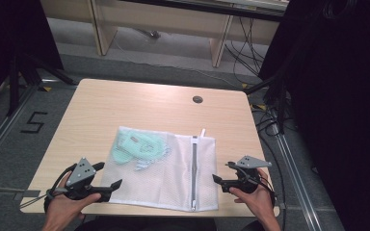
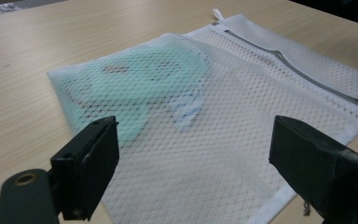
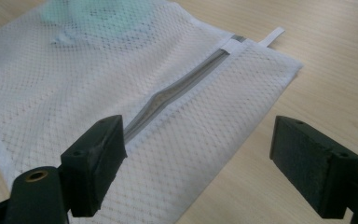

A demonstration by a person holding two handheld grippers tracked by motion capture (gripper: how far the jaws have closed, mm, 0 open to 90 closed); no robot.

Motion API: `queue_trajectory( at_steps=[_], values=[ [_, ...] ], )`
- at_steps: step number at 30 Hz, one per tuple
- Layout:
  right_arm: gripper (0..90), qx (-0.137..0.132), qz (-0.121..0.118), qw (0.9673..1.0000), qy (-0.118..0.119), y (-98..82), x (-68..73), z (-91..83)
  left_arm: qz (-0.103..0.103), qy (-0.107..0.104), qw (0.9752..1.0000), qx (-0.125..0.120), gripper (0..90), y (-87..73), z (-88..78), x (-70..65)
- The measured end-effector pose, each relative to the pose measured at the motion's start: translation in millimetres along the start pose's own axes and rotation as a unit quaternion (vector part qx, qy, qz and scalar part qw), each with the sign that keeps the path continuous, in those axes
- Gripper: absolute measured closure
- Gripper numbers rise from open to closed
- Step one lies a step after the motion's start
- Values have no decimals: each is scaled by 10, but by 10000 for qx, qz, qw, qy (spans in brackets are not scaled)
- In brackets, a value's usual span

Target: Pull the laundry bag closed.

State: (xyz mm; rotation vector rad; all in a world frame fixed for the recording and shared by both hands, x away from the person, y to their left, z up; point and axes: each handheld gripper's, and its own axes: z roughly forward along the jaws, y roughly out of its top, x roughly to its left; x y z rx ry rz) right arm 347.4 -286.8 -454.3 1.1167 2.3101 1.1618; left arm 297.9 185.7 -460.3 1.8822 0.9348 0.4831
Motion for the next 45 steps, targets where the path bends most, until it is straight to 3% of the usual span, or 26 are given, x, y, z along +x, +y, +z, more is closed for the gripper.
queue_trajectory(
  at_steps=[1, 8, 9, 10, 12, 13, 14, 16, 18, 20, 21, 23, 25, 28, 32, 38, 41, 44, 45],
  values=[
    [181, 26, -86, 10000, 7, 9, -4, -1, -10, -13, 10000, -2, 152, 0, 1, 0],
    [168, 74, 10, 10000, 51, -2, 37, 23, 61, -46, 10000, 16, 152, 2, 13, -8],
    [168, 109, -121, 9998, 136, 0, 18, 27, 52, -51, 10000, 3, 152, 1, 18, -13],
    [169, 166, -80, 9997, 149, 1, 29, 24, 13, -44, 10000, 17, 152, 0, 23, -21],
    [177, 79, -225, 9997, 107, 0, 30, 43, 53, -54, 10000, 64, 152, -2, 33, -23],
    [179, 158, -114, 9997, 157, -3, 57, 38, 53, -54, 10000, 64, 152, -2, 33, -23],
    [179, 166, -265, 9993, 182, 0, 38, 42, 80, -57, 9999, 82, 153, -2, 40, -29],
    [179, 203, -147, 9995, 212, -2, 67, 42, 105, -95, 9998, 113, 153, -5, 59, -48],
    [180, 115, -339, 9991, 228, 5, 52, 55, 78, -136, 9998, 115, 153, -12, 75, -64],
    [187, 130, -272, 9993, 233, 1, 69, 52, 180, -133, 9996, 147, 152, -8, 77, -65],
    [189, 144, -392, 9988, 256, 3, 59, 50, 181, -129, 9996, 153, 153, -13, 88, -70],
    [181, 202, -302, 9989, 306, 6, 88, 48, 220, -142, 9995, 184, 153, -12, 95, -74],
    [185, 168, -441, 9983, 335, 6, 81, 55, 212, -186, 9995, 157, 152, -13, 116, -89],
    [194, 213, -385, 9983, 389, 11, 114, 58, 225, -195, 9994, 169, 152, -11, 135, -107],
    [253, 288, -576, 9964, 544, 20, 135, 65, 400, -322, 9986, 160, 152, 1, 198, -133],
    [308, 349, -790, 9938, 697, 23, 201, 102, 337, -476, 9981, 192, 159, -4, 290, -223],
    [349, 485, -914, 9911, 832, 32, 272, 118, 511, -505, 9969, 330, 165, 9, 360, -293],
    [365, 541, -993, 9897, 873, 32, 301, 127, 532, -585, 9961, 401, 167, 16, 407, -330],
    [379, 568, -1032, 9888, 918, 34, 306, 131, 415, -601, 9968, 332, 167, 16, 427, -363]
  ],
)
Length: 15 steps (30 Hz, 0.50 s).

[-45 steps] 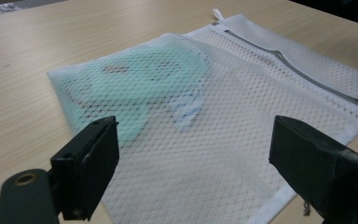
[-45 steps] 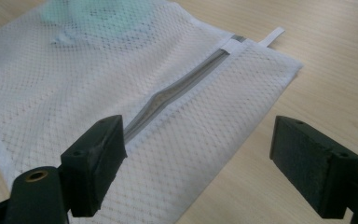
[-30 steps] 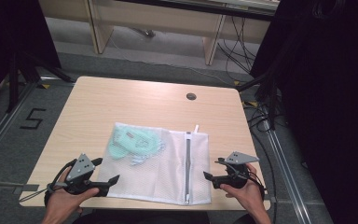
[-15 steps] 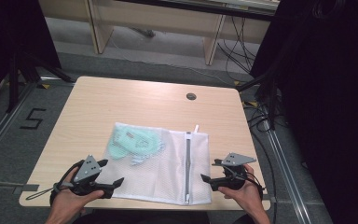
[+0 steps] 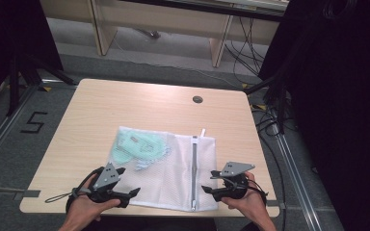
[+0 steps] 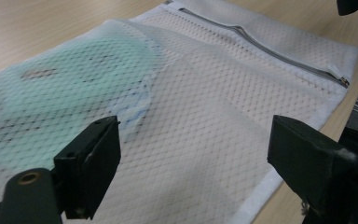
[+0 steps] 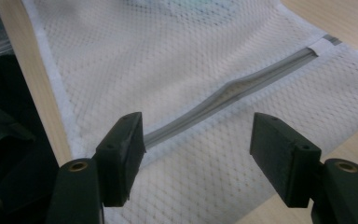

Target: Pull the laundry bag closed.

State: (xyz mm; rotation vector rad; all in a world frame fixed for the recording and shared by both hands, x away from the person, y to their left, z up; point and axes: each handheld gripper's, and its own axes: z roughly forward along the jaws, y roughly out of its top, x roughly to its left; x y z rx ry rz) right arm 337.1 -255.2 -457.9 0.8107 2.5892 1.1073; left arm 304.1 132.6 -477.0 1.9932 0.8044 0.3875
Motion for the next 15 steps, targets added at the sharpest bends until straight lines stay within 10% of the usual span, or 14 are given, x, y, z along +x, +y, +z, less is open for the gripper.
queue_trajectory(
  at_steps=[15],
  values=[
    [505, 604, -536, 9931, 845, 13, 166, 184, 471, -537, 9972, 235, 173, 82, 325, -269]
  ],
)
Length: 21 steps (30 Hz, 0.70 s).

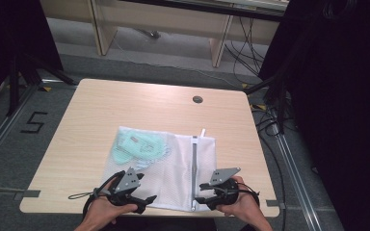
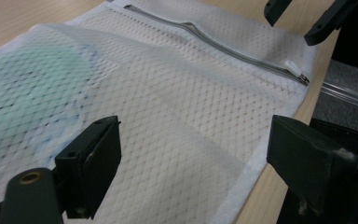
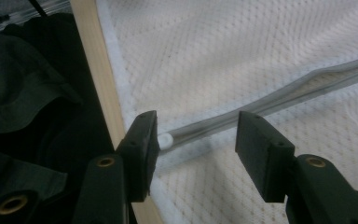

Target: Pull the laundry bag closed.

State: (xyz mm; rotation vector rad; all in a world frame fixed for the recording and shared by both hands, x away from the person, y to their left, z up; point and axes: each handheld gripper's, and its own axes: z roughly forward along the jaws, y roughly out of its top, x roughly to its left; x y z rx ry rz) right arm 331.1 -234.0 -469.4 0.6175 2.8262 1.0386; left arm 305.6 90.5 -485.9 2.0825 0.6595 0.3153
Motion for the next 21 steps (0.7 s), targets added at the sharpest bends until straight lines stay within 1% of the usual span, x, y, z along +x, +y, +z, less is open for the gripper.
queue_trajectory(
  at_steps=[1, 2, 3, 4, 5, 7, 8, 9, 10, 11, 12, 13, 14, 15, 16, 17, 18, 19, 21],
  values=[
    [505, 0, 0, 10000, 0, 0, 0, 0, 63, -54, 10000, 40, 173, 7, 11, -9],
    [519, 31, -9, 10000, 79, 8, 16, 25, 31, -38, 10000, 21, 173, 12, 41, -39],
    [519, 31, -9, 10000, 79, 8, 16, 25, -2, -111, 9999, 0, 173, 13, 62, -56],
    [526, 95, -69, 9998, 144, 15, 33, 51, 50, -131, 9999, -1, 174, 18, 75, -64],
    [526, 95, -69, 9998, 144, 15, 33, 51, 32, -145, 9999, -42, 174, 13, 95, -73],
    [542, 142, -157, 9994, 259, 24, 52, 72, 53, -250, 9997, 35, 176, 36, 118, -82],
    [543, 192, -165, 9994, 246, 29, 57, 79, 53, -250, 9997, 35, 176, 36, 118, -82],
    [543, 192, -165, 9994, 246, 29, 57, 79, 67, -204, 9998, 8, 176, 35, 126, -87],
    [546, 260, -247, 9990, 270, 33, 56, 94, 66, -230, 9997, -2, 176, 43, 138, -90],
    [548, 251, -265, 9988, 326, 33, 56, 102, 159, -267, 9995, 36, 176, 53, 155, -89],
    [549, 275, -206, 9990, 278, 33, 68, 103, 159, -267, 9995, 36, 176, 53, 155, -89],
    [551, 295, -275, 9986, 339, 36, 65, 112, 82, -316, 9995, 3, 176, 46, 171, -98],
    [551, 295, -275, 9986, 339, 36, 65, 112, 113, -311, 9995, -15, 176, 43, 181, -101],
    [553, 327, -298, 9985, 331, 32, 68, 121, 66, -308, 9995, -20, 176, 47, 184, -115],
    [554, 354, -279, 9982, 384, 28, 71, 131, 143, -288, 9995, -12, 176, 50, 187, -110],
    [554, 354, -279, 9982, 384, 28, 71, 131, 206, -305, 9993, -40, 176, 55, 193, -106],
    [565, 456, -231, 9979, 393, 31, 73, 136, 108, -300, 9995, 2, 176, 62, 196, -111],
    [569, 446, -191, 9977, 469, 28, 84, 151, 108, -300, 9995, 2, 176, 62, 196, -111],
    [569, 481, -210, 9974, 485, 31, 82, 151, 64, -367, 9993, -10, 176, 61, 209, -105]
  ],
)
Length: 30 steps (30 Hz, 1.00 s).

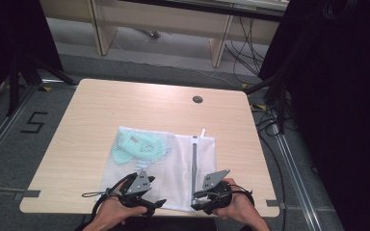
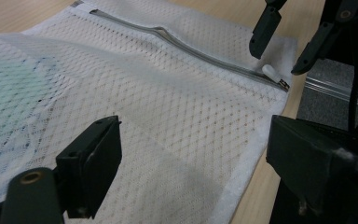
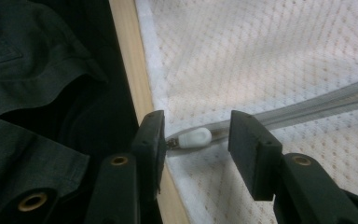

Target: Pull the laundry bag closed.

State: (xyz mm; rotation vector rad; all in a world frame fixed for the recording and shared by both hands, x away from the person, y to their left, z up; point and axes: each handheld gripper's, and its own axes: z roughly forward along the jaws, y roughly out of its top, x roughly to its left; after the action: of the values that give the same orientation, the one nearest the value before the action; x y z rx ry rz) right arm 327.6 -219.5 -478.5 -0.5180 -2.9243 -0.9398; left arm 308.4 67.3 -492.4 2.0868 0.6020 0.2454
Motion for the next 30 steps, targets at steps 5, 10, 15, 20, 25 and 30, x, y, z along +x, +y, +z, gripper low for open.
queue_trajectory(
  at_steps=[5, 10, 15, 20, 25, 30],
  values=[
    [582, 92, -6, 9999, 67, 7, 3, 30, 19, 31, 10000, -4, 176, 15, 17, 4],
    [586, 180, -182, 9997, 67, 22, -20, 54, 31, 8, 10000, -78, 176, 27, 25, 20],
    [585, 283, -214, 9993, 142, 18, -46, 90, 32, 37, 10000, 16, 176, 23, 62, 18],
    [601, 329, -271, 9989, 209, 34, -34, 106, 89, 50, 9999, 13, 176, 17, 85, 7],
    [671, 336, -360, 9985, 218, 45, -21, 107, 112, 66, 9999, 33, 176, 20, 72, 16],
    [779, 384, -472, 9976, 330, 47, -15, 88, 69, 41, 10000, -51, 177, 15, 82, 9]
  ],
)
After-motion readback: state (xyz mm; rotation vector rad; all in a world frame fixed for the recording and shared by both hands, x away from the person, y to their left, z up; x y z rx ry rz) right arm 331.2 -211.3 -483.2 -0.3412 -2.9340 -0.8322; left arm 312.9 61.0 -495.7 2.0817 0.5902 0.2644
